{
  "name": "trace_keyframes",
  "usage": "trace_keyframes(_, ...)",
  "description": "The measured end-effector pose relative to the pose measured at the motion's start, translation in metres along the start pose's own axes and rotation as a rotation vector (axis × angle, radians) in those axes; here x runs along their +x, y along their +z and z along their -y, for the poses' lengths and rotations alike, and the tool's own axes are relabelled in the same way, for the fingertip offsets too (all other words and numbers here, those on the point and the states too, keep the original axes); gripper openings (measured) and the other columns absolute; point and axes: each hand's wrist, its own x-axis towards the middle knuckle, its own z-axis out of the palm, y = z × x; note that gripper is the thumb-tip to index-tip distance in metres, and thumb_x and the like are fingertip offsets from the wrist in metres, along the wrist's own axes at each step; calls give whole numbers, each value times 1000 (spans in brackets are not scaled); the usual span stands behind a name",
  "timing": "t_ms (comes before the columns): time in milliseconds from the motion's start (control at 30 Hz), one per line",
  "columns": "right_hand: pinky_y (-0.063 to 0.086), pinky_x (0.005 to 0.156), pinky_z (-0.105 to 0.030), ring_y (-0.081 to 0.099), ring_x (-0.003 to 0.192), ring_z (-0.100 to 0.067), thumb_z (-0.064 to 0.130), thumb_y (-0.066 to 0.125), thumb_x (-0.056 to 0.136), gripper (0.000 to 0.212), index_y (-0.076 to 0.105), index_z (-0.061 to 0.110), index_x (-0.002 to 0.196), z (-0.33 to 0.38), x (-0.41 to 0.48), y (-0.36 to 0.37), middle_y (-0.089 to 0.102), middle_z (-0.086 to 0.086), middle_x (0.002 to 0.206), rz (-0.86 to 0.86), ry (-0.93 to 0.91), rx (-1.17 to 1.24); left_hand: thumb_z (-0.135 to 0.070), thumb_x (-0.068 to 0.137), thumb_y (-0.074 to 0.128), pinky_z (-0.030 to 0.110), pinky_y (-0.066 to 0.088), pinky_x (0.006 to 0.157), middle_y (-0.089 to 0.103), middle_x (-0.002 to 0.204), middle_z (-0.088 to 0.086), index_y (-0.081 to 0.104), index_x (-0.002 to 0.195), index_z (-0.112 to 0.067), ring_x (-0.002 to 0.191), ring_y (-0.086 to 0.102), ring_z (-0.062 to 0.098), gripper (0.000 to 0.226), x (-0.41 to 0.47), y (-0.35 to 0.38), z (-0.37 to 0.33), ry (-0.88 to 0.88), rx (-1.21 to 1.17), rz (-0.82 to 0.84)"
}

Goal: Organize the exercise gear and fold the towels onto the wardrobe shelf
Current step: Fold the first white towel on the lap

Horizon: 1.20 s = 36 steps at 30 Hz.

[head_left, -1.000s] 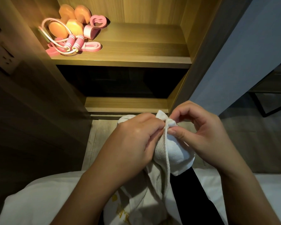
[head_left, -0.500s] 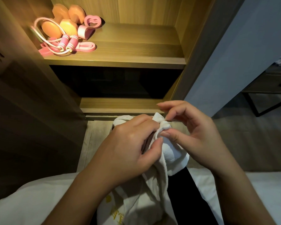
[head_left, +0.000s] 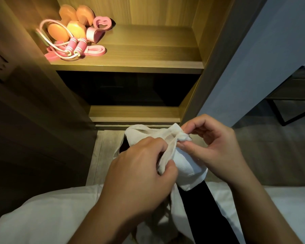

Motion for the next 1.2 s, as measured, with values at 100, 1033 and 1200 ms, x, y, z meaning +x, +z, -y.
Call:
trace_keyframes(100, 55, 86, -36, 65, 92, -22, 24, 77, 78, 30, 63, 15, 103, 0, 1, -6, 66, 3, 94, 108, 48, 39, -50, 83, 47, 31, 48, 70, 58, 88, -17, 59, 88, -34, 81, 52, -1, 20, 3, -5, 2, 48, 3, 32)
trace_keyframes(1033, 47, 66, -31, 57, 76, -10, 26, 60, 90, 11, 59, 20, 99, -16, 32, -14, 60, 7, 88, 325, 90, -22, -14, 87, 58, 18, 43, 86, 60, 101, -1, 69, 99, -9, 96, 55, 12, 17, -21, 14, 54, 333, 102, -512)
trace_keyframes(1200, 50, 65, -25, 60, 75, -8, 17, 59, 94, 12, 59, 27, 100, -33, 38, -13, 62, 9, 89, 303, 116, -90, -16, 97, 55, 21, 49, 83, 68, 97, 8, 74, 93, -4, 91, 60, 15, 23, -49, 14, 69, 664, 240, -274)
